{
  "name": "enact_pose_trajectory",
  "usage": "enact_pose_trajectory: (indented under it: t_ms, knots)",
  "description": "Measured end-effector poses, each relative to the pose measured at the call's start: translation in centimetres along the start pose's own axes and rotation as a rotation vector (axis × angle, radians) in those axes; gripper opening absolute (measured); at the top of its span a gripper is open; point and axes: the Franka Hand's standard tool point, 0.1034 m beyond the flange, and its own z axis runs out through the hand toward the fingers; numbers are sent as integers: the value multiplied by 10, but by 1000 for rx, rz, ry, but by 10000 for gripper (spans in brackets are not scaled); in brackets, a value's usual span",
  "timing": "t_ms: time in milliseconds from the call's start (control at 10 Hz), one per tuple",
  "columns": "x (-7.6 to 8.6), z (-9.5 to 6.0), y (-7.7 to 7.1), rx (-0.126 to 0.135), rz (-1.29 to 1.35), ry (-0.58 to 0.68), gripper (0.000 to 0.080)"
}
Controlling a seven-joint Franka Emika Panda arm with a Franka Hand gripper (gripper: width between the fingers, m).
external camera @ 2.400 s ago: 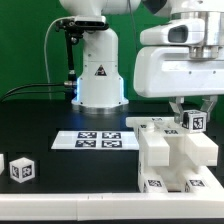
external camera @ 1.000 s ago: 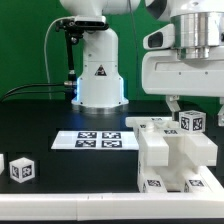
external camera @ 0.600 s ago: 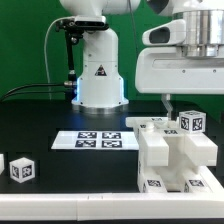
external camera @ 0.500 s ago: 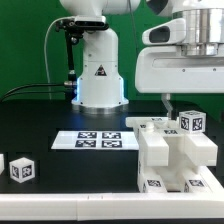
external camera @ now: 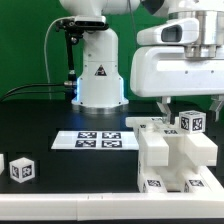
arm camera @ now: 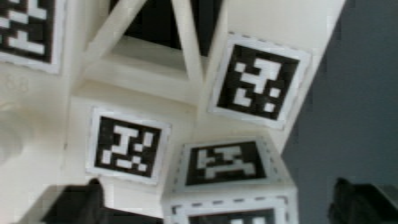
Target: Assemble chair
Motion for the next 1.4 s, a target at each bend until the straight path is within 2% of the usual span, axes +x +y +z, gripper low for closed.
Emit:
enact_pose_trajectory:
  t_ms: [200,300,400,800,1200,1400]
  knots:
    - [0,0,0,1,33,0,383]
    - [0,0,-1,3,101,0,383]
    - [0,0,-1,4,182,0,280]
    - [1,0,-3,13,538,11,280]
    - [-1,0,-6,40,1067,6,281]
    - [-1,0,-5,52,1197,-5,281]
